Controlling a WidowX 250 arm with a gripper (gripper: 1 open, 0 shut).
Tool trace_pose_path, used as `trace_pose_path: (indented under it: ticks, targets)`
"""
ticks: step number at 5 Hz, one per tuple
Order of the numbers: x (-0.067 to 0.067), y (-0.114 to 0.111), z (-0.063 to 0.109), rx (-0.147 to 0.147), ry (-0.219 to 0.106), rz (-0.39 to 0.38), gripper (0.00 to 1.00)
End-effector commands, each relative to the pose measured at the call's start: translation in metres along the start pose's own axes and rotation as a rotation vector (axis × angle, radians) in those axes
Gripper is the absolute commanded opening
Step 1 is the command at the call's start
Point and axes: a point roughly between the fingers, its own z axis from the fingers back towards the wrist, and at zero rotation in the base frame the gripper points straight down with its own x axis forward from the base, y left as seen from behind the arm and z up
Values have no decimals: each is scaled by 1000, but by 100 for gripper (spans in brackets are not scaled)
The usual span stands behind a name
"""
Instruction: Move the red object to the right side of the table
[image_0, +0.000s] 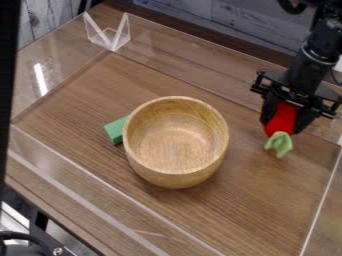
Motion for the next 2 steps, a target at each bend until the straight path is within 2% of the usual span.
trace_pose_path:
  ticks: [1, 2]
  targets:
    - [10, -7, 17, -41, -50, 8, 0]
    - [10, -12, 22, -60, -64, 5, 0]
